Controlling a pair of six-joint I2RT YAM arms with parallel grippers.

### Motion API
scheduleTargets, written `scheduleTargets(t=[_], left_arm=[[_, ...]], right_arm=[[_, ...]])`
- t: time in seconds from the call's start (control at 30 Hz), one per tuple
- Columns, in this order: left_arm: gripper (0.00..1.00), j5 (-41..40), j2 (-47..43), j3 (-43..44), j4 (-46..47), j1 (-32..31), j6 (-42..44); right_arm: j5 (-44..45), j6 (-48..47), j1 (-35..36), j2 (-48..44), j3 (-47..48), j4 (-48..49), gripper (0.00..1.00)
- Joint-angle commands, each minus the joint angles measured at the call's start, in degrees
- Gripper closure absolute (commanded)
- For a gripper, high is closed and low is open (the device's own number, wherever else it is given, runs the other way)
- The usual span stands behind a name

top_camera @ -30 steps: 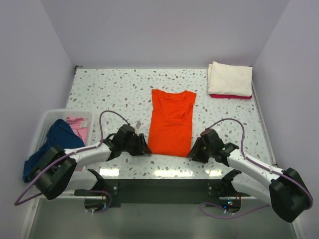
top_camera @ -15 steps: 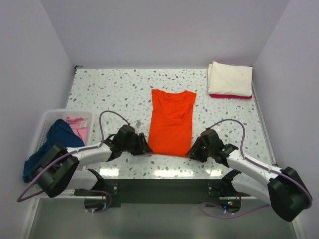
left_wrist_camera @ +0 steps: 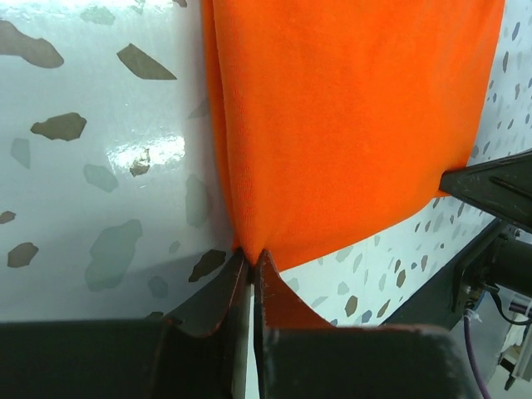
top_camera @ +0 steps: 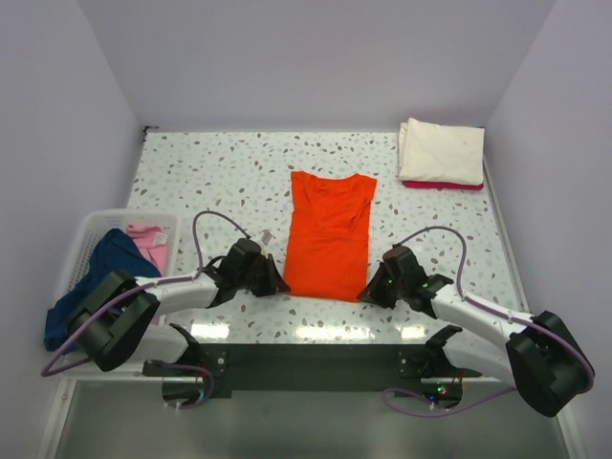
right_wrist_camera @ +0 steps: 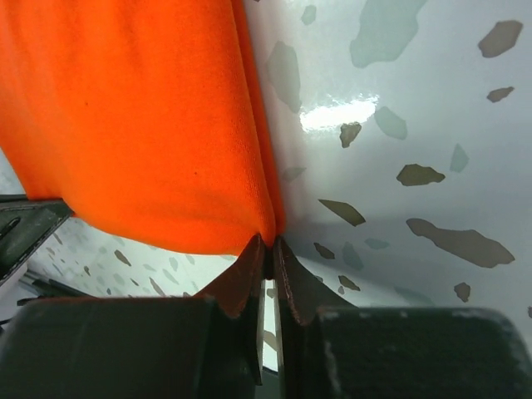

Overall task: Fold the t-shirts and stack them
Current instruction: Fold the tshirt

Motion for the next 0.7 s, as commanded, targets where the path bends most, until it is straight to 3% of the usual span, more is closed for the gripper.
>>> scheduleTargets(t=[0.0,0.1,0.43,0.67], left_arm=[[0.97,-3.12,-0.45,1.79,-7.11,0.08,1.89],[1.00,-4.09,-3.26,3.11,-12.82,-0.10,2.25],[1.00,-3.30,-16.71,0.66,-25.82,-2.03,0.67],[1.00,-3.39,-28.13,-0.66,-33.75,-7.74,-5.04]], right_arm=[[1.30,-3.37,-0.49,-0.10,2.76,-3.57,0.94],[0.69,-6.01,-0.58,-2.65,4.79,-8.22,1.00],[-8.80,-12.77,-0.67,-13.10,5.59,-20.81,1.00],[-11.09,-17.35,-0.49,-21.19,8.04,-32.14,1.00]])
